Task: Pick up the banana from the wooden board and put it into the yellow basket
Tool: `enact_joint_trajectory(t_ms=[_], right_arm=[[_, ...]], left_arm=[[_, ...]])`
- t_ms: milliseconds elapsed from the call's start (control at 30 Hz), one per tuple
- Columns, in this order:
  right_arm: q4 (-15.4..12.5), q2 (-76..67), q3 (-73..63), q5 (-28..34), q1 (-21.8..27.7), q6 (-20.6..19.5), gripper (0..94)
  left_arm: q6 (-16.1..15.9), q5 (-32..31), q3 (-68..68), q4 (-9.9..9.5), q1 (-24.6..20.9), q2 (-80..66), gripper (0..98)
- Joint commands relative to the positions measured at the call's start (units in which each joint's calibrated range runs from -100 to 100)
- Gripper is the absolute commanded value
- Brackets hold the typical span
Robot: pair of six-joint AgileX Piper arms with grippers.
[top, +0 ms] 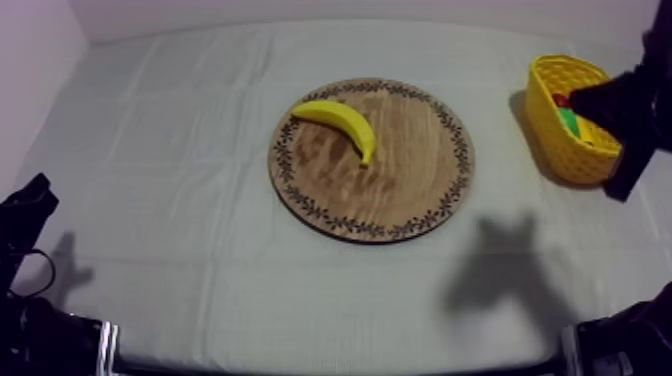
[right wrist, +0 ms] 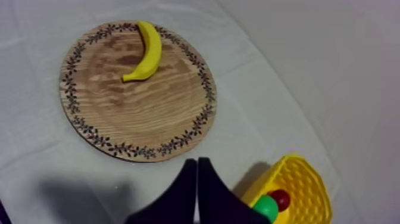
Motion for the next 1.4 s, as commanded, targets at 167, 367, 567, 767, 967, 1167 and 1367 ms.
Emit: enact_joint_trajectory(t_ms=[167,367,567,767,967,1167,1367], right_arm=[[2.19,19.75,-28.85,21.08,-4.73,2.68,0.8],[6.85,31.50,-39.33,30.88,-11.10,1.53,0.8],[9.01,43.33,-46.61,36.99,-14.81,0.65,0.8],[9.00,55.01,-55.88,40.46,-15.77,-0.13,0.8],[8.83,65.57,-67.54,42.89,-15.75,-1.03,0.8],[9.04,74.00,-76.79,44.24,-15.42,-2.40,1.4],[9.26,78.90,-81.87,44.56,-14.89,-5.15,4.8]], left_arm=[[-0.01,-0.01,-0.01,0.04,0.01,0.00,0.1],[-0.01,-0.01,-0.01,0.04,0.01,0.00,0.1],[-0.01,-0.01,-0.01,0.04,0.01,0.00,0.1],[-0.01,-0.01,-0.01,0.04,0.01,0.00,0.1],[-0.01,-0.01,-0.01,0.04,0.01,0.00,0.1],[-0.01,-0.01,-0.01,0.04,0.01,0.00,0.1],[-0.01,-0.01,-0.01,0.04,0.01,0.00,0.1]])
